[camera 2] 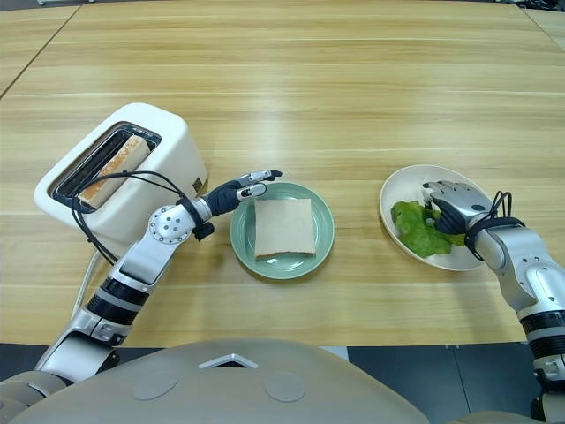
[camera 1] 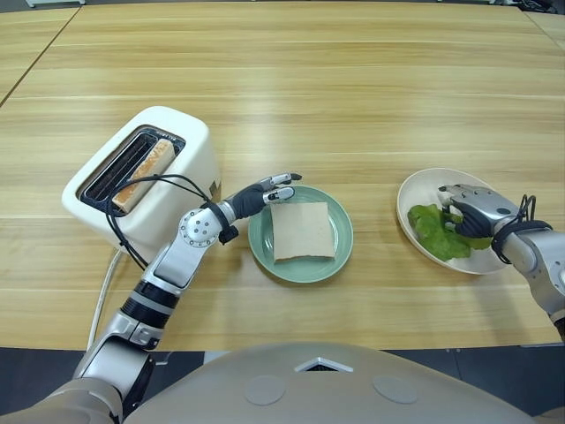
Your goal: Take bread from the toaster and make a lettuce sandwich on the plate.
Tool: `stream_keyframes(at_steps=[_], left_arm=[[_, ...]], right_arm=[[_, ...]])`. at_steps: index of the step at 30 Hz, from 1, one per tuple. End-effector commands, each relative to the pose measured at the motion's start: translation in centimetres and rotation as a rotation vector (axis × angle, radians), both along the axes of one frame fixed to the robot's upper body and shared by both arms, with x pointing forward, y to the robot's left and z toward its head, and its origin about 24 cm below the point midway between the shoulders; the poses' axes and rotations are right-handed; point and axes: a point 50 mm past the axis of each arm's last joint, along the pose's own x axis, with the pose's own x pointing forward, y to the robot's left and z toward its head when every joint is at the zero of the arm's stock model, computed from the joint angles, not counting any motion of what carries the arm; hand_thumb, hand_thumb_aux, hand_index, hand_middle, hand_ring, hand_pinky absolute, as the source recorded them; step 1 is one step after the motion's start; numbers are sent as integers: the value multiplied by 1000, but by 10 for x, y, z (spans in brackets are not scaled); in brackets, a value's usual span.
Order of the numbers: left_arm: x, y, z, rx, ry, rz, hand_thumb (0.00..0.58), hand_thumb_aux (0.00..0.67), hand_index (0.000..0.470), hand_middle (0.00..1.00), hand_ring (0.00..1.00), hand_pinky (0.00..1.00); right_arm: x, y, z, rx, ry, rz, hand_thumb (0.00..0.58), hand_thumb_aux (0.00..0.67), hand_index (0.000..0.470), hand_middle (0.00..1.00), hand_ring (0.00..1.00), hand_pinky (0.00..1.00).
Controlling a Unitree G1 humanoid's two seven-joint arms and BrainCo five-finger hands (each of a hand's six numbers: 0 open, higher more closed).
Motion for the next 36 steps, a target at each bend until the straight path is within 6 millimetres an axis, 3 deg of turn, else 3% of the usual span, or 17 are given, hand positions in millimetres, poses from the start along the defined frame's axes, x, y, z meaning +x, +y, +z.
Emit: stream_keyframes(at_steps=[1, 12, 18, 23, 28, 32, 36], left_arm=[[2, 3, 28, -59, -94, 31, 0, 0, 0, 0, 0, 0], [-6, 28, 102, -115, -336, 91, 0, 0, 0, 0, 0, 0], [-7, 44, 128, -118, -416, 135, 0, 0, 0, 0, 0, 0], [-6, 64, 148, -109, -492, 201, 0, 0, 0, 0, 0, 0], [-3, 85, 165, -120, -543, 273, 0, 0, 0, 0, 0, 0], [-4, 95, 160, -91, -541, 320, 0, 0, 0, 0, 0, 0], [-9, 122, 160, -5, -579, 423, 0, 0, 0, 0, 0, 0]], right_arm=[[4, 0, 6, -27, -34, 29, 580, 670, 470, 0, 0, 0], [11, 13, 33, 6, -211, 127, 580, 670, 470, 0, 0, 0], [7, 43, 57, 172, -316, 264, 580, 670, 470, 0, 0, 0], [-4, 87, 71, 406, -333, 463, 580, 670, 470, 0, 0, 0], [0, 126, 57, 469, -259, 611, 580, 670, 470, 0, 0, 0], [11, 153, 43, 489, -241, 688, 580, 670, 470, 0, 0, 0], [16, 182, 25, 480, -212, 778, 580, 670, 470, 0, 0, 0]])
